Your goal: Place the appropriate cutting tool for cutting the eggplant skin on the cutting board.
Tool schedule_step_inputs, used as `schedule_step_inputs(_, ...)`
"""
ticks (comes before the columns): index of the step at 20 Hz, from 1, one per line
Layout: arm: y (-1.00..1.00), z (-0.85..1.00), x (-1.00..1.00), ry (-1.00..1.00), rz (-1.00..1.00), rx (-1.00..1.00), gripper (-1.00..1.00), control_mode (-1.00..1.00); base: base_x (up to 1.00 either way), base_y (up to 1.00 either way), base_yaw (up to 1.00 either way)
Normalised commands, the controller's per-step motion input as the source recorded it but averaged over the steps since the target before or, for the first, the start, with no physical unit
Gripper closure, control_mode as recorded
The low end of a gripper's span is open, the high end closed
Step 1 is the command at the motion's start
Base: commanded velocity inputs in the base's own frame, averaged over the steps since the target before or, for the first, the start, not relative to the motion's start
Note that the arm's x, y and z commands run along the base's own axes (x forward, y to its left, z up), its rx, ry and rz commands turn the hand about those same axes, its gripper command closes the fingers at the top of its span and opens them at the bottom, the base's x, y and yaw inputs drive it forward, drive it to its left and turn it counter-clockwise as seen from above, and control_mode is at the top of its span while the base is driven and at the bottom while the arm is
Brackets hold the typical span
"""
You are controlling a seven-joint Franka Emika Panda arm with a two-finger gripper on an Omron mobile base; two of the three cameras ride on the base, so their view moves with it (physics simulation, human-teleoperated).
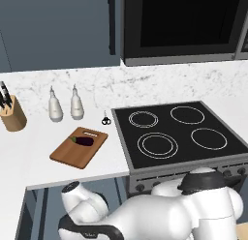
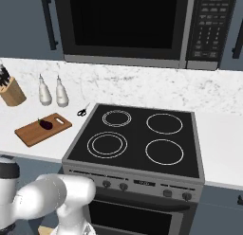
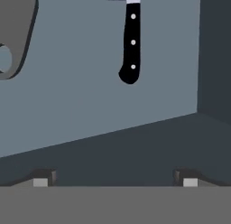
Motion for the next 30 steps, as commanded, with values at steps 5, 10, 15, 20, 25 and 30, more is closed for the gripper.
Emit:
schedule_step_inputs(5, 0.01, 0.00, -1.00, 0.00, 0.02, 0.00, -1.00, -1.00, 0.00, 0.00, 0.00)
schedule_step_inputs(10, -0.06, 0.11, -0.28, -0.12, 0.00, 0.00, -1.00, -1.00, 0.00, 0.00, 0.00)
schedule_step_inputs(15, -0.05, 0.12, 0.60, -0.11, 0.00, 0.04, -1.00, -1.00, 0.00, 0.00, 0.00)
schedule_step_inputs(20, -0.02, 0.00, 0.62, -0.09, 0.00, 0.02, -1.00, -1.00, 0.00, 0.00, 0.00)
schedule_step_inputs(25, 0.07, 0.00, 0.49, -0.01, -0.01, 0.00, -1.00, -1.00, 0.00, 0.00, 0.00)
schedule_step_inputs(30, 0.33, -0.06, 0.09, 0.00, -0.05, 0.00, -1.00, -1.00, 0.00, 0.00, 0.00)
